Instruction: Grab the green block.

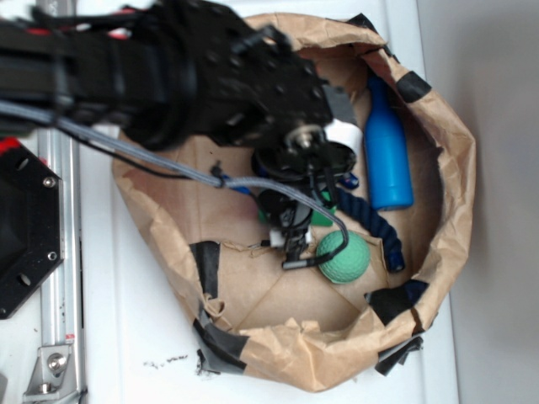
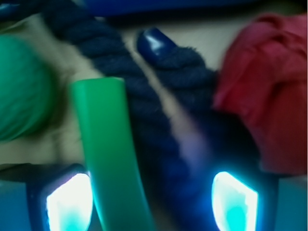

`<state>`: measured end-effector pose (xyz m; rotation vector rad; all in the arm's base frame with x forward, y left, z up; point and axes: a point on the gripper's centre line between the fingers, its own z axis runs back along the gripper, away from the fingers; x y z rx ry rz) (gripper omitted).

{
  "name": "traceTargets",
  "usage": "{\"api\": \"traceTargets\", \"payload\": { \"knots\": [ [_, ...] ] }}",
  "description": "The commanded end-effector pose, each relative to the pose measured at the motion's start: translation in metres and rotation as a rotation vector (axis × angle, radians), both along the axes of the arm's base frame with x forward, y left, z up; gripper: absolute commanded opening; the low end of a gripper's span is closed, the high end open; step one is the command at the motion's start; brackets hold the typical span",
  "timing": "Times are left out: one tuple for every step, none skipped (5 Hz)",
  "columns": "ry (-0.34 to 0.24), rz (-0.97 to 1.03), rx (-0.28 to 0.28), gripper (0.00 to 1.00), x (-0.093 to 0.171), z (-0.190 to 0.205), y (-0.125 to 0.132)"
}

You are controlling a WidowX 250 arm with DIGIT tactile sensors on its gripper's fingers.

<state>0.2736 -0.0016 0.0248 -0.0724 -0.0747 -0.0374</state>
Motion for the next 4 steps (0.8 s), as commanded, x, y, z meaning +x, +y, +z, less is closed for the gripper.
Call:
{"api": "traceTargets", "payload": {
  "knots": [
    [-0.084,-0.015,-0.030,0.00,0.015,0.021,-0.016],
    [-0.186,0.027,0.006,0.00,0.004,0.055,-0.011],
    [-0.237,0.023,-0.005,0.00,0.009,0.093,-0.004],
    [-0.200,-0.035,0.022,0.00,0.007,0.136,0.001]
  ]
}}
